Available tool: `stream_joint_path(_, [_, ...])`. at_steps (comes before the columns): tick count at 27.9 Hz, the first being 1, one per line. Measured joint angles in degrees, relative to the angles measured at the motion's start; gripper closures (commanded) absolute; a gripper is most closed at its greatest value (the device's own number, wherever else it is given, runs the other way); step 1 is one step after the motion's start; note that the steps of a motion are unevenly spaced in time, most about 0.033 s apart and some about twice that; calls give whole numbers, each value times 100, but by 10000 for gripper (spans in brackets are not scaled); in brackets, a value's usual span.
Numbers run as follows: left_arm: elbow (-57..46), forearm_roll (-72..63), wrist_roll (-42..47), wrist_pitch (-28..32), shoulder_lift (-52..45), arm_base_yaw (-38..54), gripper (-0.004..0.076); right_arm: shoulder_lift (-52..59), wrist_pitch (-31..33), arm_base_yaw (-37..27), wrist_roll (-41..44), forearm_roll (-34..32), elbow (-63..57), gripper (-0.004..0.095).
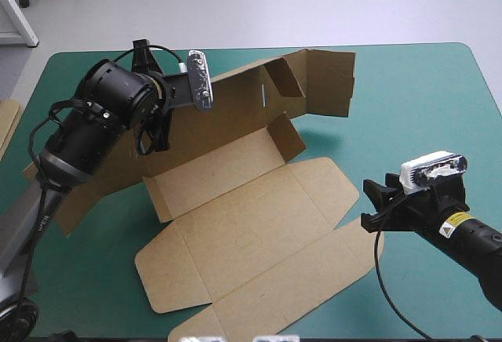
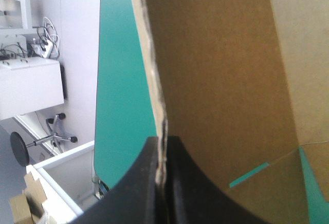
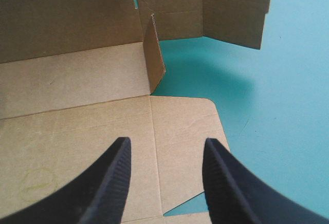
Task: Fold the box
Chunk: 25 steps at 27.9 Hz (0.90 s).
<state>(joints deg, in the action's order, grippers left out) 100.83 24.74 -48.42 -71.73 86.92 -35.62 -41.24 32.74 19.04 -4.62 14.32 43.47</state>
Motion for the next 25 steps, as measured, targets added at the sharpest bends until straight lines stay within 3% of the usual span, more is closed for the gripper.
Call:
stream_joint_path(5, [-307,207,419,600,-7,-484,734,0,-122,0,-154,0,0,496])
stream_joint_path(11, [-1391,1495,1745,1562,-7,-1021,734,31,-203,0,-192,-503,0,495])
stream_joint_path(19, [-1821,1983,3066,2116,-7,-1053,734,43,182,0,401,-1789,100,495])
stream_joint_path(25, [-1909,2329,3487,2235,-7,-1276,734,156,363,0,1238,-3065,345,495])
